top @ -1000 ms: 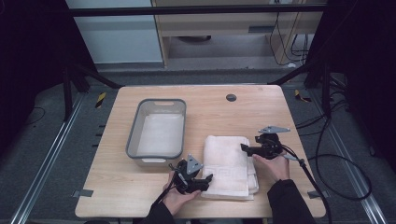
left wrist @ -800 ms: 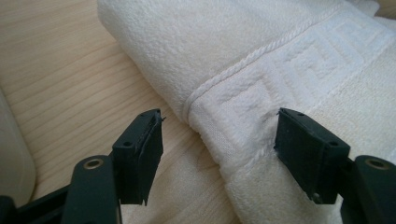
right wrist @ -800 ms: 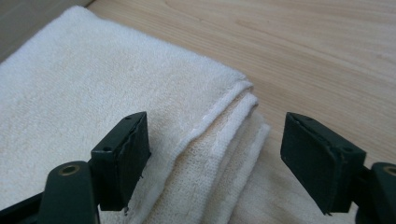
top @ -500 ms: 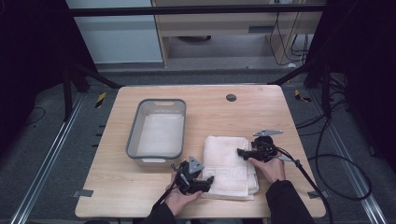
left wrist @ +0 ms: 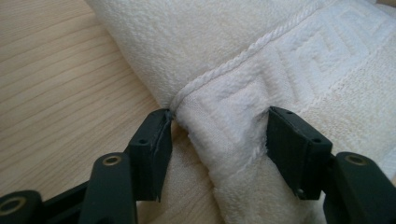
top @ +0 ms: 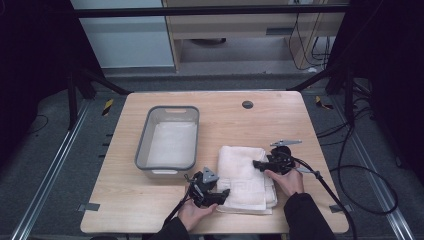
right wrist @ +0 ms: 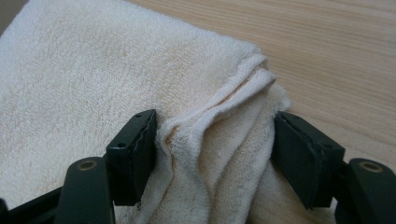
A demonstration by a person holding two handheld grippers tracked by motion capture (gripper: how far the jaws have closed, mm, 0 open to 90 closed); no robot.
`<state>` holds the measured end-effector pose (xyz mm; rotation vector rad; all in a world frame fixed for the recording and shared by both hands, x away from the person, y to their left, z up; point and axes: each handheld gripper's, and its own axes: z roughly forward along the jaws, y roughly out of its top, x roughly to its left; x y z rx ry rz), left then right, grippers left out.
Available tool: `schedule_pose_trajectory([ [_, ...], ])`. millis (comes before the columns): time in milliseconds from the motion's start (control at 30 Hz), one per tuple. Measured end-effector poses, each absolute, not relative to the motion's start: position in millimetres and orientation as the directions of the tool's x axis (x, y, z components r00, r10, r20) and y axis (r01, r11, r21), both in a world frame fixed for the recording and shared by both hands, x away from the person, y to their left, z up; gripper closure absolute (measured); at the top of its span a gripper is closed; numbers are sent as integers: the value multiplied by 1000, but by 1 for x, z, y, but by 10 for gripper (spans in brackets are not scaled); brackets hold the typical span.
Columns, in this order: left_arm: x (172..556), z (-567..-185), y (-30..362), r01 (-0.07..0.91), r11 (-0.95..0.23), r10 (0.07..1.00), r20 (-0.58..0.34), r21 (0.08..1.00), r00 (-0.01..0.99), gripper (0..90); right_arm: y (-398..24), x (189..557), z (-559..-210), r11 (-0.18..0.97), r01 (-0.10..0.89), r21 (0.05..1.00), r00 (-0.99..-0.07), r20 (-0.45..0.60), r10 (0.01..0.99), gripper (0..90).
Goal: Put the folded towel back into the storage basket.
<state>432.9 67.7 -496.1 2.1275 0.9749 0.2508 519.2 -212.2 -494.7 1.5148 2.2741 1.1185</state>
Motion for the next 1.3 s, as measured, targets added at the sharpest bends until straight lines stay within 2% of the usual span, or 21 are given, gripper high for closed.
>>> schedule_pose_trajectory([
  [167,433,-497,67,564,-411,708,-140,716,693,430,-213,520,-495,183,724,665,-460,268,847,371],
  [333,436,-497,67,590,-391,693,-196,707,694,497,-213,520,-495,169,738,653,-458,302,836,455],
  [533,436,-497,67,597,-392,681,-215,700,700,554,-213,521,-495,157,750,642,-459,335,823,539],
  [567,436,-497,67,597,-394,678,-218,699,702,581,-213,521,-494,150,757,636,-459,353,815,578],
  [733,436,-496,67,605,-391,671,-235,694,704,628,-212,521,-494,153,751,642,-470,357,807,636],
  [800,435,-495,67,601,-388,668,-236,699,706,679,-213,521,-493,153,747,647,-476,361,802,667],
  [1000,434,-493,70,603,-363,660,-260,711,704,726,-214,519,-486,145,736,661,-481,360,799,692],
  [1300,428,-476,74,568,-336,650,-251,751,717,733,-216,508,-461,132,681,720,-506,332,796,694],
])
